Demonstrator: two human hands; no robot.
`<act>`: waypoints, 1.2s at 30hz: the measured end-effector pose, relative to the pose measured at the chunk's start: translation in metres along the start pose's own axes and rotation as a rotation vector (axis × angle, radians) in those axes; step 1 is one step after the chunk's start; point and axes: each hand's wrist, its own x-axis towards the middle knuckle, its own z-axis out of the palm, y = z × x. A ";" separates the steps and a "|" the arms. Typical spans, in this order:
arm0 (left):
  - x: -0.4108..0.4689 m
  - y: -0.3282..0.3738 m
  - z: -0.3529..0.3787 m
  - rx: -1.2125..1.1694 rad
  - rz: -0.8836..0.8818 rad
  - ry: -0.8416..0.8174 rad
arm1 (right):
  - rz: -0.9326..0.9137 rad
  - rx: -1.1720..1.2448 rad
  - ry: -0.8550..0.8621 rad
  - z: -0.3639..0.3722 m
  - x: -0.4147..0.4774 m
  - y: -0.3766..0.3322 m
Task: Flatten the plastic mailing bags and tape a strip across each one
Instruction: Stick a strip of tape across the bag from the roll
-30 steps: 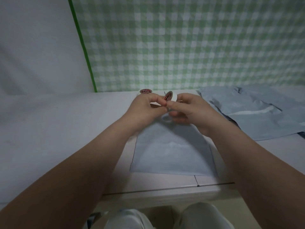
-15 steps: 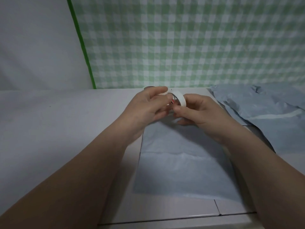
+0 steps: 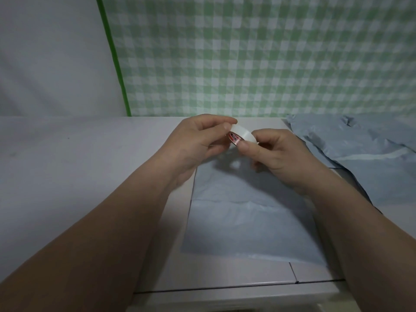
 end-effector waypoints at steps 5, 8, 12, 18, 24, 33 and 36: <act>-0.001 0.002 0.000 -0.001 0.058 0.028 | 0.029 0.223 0.021 -0.002 0.001 -0.004; -0.002 0.001 0.003 0.075 0.136 0.068 | 0.077 0.332 0.014 -0.002 0.003 -0.006; -0.003 0.001 0.006 0.146 0.214 0.095 | 0.169 0.407 0.017 -0.003 0.004 -0.005; -0.004 -0.001 0.008 0.286 0.287 0.119 | 0.243 0.477 0.003 -0.002 0.004 -0.006; -0.002 -0.001 0.008 0.275 0.204 0.099 | 0.137 0.567 -0.062 -0.006 0.003 -0.006; -0.003 0.001 0.008 0.234 0.011 0.077 | 0.099 0.235 -0.072 -0.003 0.002 0.004; -0.007 0.003 0.012 0.198 -0.033 0.038 | 0.074 0.219 -0.060 -0.004 0.003 0.004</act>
